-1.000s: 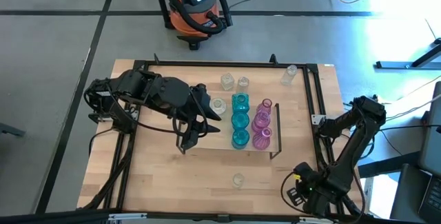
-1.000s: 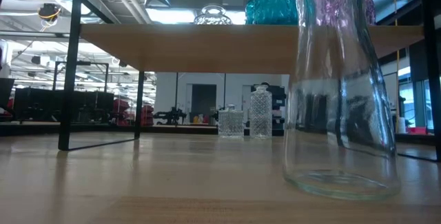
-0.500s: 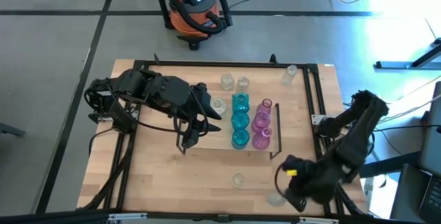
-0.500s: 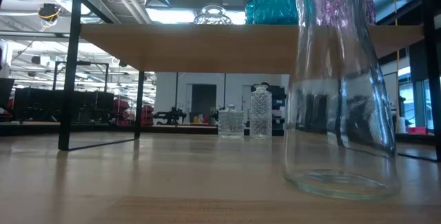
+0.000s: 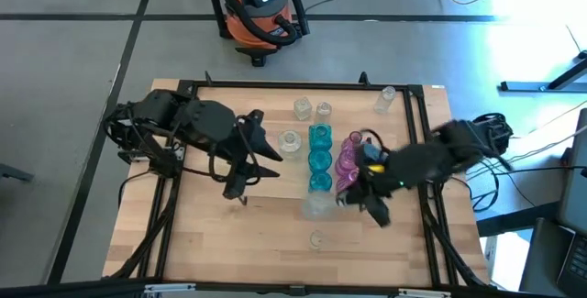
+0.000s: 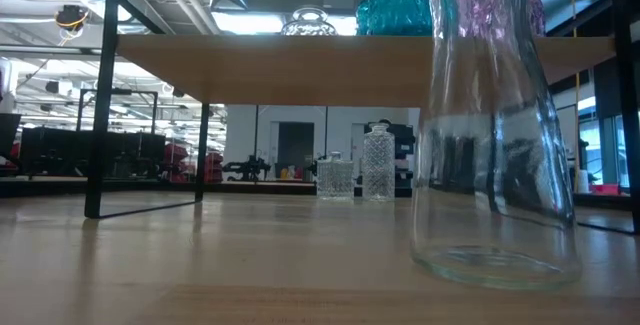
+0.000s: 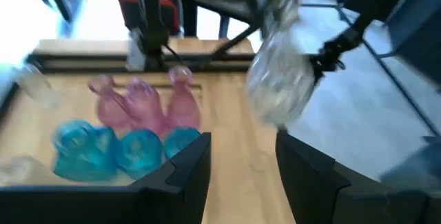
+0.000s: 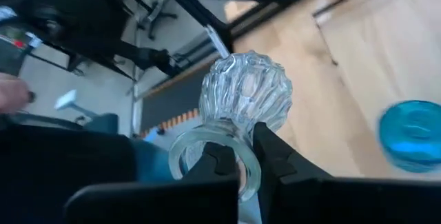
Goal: Sort vases onto shelf
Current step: Put the bottom right transparent vase on the shelf
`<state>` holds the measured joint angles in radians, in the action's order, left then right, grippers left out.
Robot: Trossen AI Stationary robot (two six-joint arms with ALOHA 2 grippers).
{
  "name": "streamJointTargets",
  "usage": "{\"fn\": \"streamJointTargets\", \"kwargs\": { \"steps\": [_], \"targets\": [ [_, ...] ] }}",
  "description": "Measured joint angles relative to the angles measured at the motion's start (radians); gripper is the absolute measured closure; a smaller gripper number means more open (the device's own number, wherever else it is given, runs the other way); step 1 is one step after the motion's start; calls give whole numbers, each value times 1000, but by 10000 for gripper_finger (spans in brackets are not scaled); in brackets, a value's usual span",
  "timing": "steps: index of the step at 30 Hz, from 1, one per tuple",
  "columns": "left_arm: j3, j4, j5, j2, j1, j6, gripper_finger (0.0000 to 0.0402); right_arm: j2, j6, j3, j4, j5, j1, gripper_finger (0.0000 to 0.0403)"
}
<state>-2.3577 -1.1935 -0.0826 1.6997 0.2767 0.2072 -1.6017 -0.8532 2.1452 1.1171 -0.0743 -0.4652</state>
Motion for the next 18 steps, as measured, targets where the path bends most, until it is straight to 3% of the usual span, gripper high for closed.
{"fn": "streamJointTargets", "kwargs": {
  "steps": [7, 18],
  "targets": [
    [0, 50, -34, 11, -11, -89, 241, -43, 66, -1, 26, 43, 173, 402],
    [1, 34, -39, 60, -77, -109, 162, -102, 126, -2, -102, 85, 259, 403]
  ]
}}
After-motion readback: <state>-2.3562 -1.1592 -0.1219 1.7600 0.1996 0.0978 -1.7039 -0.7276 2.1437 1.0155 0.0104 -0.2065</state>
